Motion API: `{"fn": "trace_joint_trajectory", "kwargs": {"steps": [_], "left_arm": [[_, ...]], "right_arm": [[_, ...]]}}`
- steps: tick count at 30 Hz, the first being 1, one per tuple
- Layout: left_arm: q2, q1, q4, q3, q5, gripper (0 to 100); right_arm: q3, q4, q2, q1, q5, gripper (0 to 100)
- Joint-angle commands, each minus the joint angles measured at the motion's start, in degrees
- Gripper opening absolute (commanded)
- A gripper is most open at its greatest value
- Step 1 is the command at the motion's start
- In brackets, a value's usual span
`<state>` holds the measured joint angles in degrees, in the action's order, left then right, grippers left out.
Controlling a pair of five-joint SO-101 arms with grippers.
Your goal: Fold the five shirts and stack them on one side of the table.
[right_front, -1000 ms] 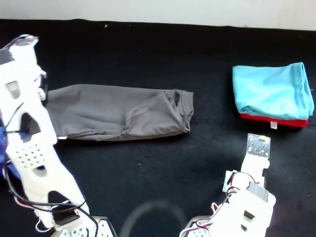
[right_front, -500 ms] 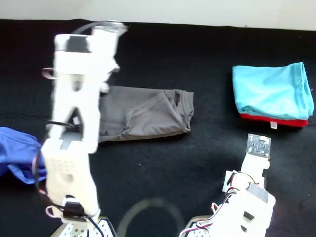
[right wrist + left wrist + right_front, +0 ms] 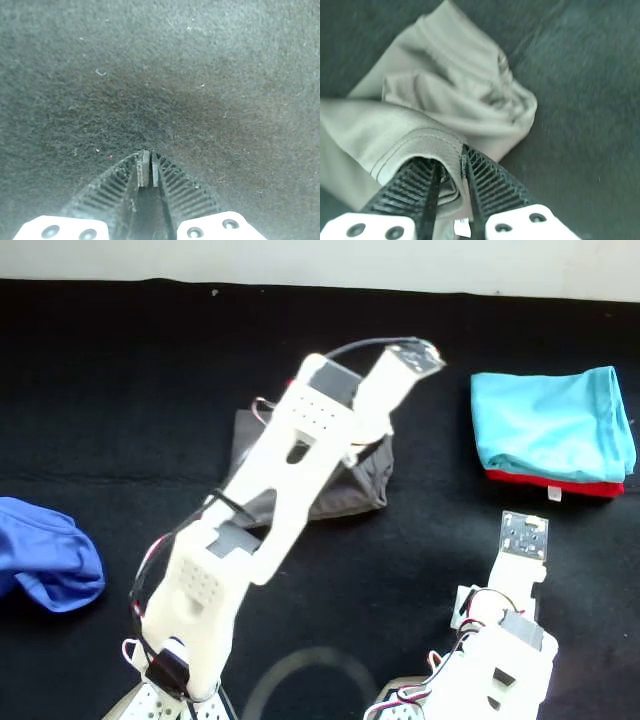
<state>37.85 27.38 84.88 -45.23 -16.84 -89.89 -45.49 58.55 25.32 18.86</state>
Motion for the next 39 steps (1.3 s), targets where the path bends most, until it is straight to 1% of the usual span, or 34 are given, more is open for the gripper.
{"fn": "trace_joint_trajectory", "kwargs": {"steps": [1,6,10,12,15,16,18,20,24,26,28,29,30,34,36,39], "left_arm": [[1.36,2.59,-5.27,-0.57,0.09,1],[2.77,4.0,-10.11,-0.57,4.75,1],[3.91,3.65,-11.78,-0.57,5.45,2],[4.0,3.47,-11.34,-0.57,5.45,8],[3.65,2.33,-11.34,-0.66,5.45,21],[3.38,1.63,-11.34,-1.19,5.54,23],[1.8,-0.13,-10.2,-4.26,7.03,22],[-0.22,-2.15,-7.38,-7.87,8.35,21],[-3.56,-7.25,0.97,-14.73,8.35,18],[-3.65,-10.77,2.55,-15.78,8.35,13],[-3.47,-13.76,2.64,-14.99,8.35,3],[-3.21,-14.81,2.64,-13.49,8.35,0],[-2.42,-15.43,2.64,-11.47,8.35,2],[1.89,-14.99,2.81,-5.14,8.35,1],[4.35,-13.41,2.73,-3.65,8.53,1],[6.46,-9.27,4.22,-3.65,8.7,1]], "right_arm": [[-1.8,1.1,0.04,0.31,-0.62,0.6],[-1.8,1.1,0.04,0.31,-0.62,0.6],[-1.8,1.1,0.04,0.31,-0.62,0.6],[-1.8,1.1,0.04,0.31,-0.62,0.6],[-1.8,1.1,0.04,0.31,-0.62,0.6],[-1.8,1.1,0.04,0.31,-0.62,0.6],[-1.8,1.1,0.04,0.4,-0.62,0.6],[-1.8,1.1,0.04,0.4,-0.62,0.6],[-1.8,1.1,0.04,0.4,-0.62,0.6],[-1.8,1.1,0.04,0.31,-0.62,0.6],[-1.8,1.1,0.04,0.22,-0.62,0.6],[-1.8,1.1,0.04,0.13,-0.62,0.6],[-1.8,1.1,0.04,0.13,-0.62,0.6],[-1.8,1.1,0.04,0.13,-0.62,0.6],[-1.8,1.1,0.04,0.13,-0.62,0.6],[-1.8,1.1,0.04,0.13,-0.62,0.6]]}}
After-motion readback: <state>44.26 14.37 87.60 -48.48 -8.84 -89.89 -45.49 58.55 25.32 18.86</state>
